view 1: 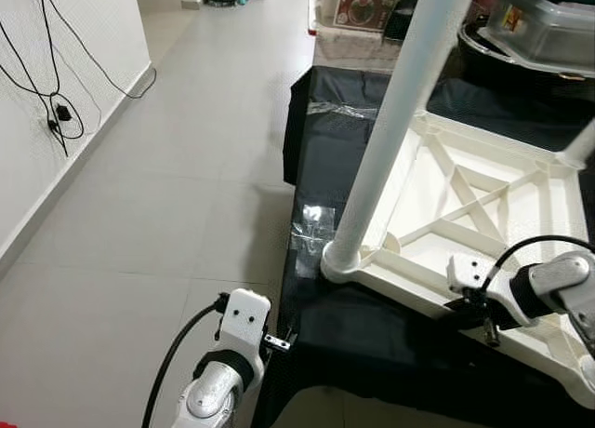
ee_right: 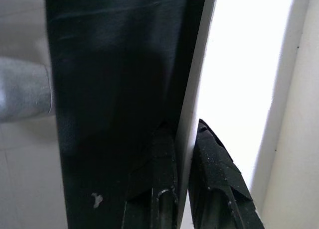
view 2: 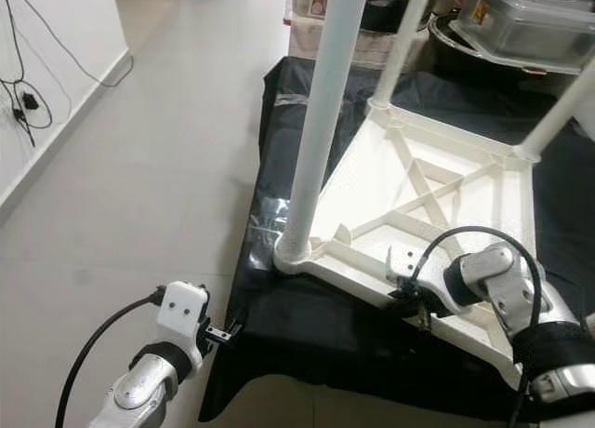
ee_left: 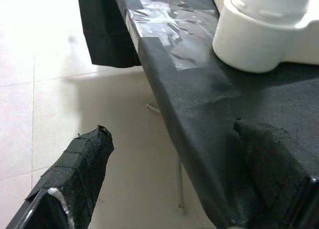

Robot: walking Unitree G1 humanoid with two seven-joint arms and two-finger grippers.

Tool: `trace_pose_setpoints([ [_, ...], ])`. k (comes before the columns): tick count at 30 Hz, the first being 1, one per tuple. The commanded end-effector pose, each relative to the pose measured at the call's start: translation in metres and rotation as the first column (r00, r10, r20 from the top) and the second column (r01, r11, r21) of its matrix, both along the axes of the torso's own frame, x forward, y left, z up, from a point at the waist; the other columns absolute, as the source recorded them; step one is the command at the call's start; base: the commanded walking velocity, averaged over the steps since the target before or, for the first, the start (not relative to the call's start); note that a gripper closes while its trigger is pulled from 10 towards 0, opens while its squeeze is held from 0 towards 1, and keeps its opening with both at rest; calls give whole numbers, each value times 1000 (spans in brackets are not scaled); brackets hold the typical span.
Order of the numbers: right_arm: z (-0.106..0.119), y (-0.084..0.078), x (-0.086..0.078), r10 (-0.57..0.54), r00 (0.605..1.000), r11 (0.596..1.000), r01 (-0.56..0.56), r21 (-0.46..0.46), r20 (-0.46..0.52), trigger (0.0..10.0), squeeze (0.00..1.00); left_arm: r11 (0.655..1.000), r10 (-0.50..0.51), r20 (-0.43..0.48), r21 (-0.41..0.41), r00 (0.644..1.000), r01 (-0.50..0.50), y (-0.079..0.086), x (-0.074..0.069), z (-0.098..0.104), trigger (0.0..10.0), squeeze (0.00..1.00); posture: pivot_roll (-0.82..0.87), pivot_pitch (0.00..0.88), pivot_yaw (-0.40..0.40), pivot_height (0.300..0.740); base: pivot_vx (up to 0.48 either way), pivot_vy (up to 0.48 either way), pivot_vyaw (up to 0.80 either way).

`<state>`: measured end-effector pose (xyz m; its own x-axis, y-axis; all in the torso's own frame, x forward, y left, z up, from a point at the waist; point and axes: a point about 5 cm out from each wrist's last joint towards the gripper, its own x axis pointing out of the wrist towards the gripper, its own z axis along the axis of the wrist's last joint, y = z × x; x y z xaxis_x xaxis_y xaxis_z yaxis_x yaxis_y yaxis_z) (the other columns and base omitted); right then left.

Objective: Building children table

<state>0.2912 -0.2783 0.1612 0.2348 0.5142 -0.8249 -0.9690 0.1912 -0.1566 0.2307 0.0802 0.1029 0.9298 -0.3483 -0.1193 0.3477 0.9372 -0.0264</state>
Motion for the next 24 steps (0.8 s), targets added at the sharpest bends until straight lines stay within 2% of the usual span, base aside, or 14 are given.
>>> trace_pose_setpoints([
  [1,-15,25,-11,229,969,973,-231,-11,-95,0,0,1000,-10,-29,5,1000,10,0,-3,-7,10000,0,59,131,-86,740,0,0,0],
  [4,-12,30,-12,280,956,960,-281,10,-83,0,0,1000,-9,-30,8,1000,10,0,-3,-8,10000,0,58,131,-87,740,0,0,0],
  [7,-12,29,-15,324,942,945,-326,-11,-90,0,0,1000,-10,-30,9,1000,10,0,-2,-8,10000,0,57,137,-87,740,0,0,0],
  [9,-16,20,-16,357,929,928,-364,-72,-98,0,0,1000,-10,-29,10,1000,10,0,-2,-7,10000,0,56,140,-90,740,0,0,0],
  [14,-17,14,-15,364,927,921,-373,-113,-94,0,0,1000,-10,-28,10,1000,11,0,-2,-7,10000,0,56,142,-89,740,0,0,0],
  [20,-15,13,-16,378,923,919,-384,-86,-75,0,0,1000,-10,-29,13,1000,11,1,-1,-7,10000,0,55,149,-85,740,0,0,0],
  [24,-13,22,-11,417,909,907,-416,-59,-10,0,0,1000,-11,-29,15,1000,12,1,-1,-7,10000,0,56,152,-84,740,0,0,0],
])
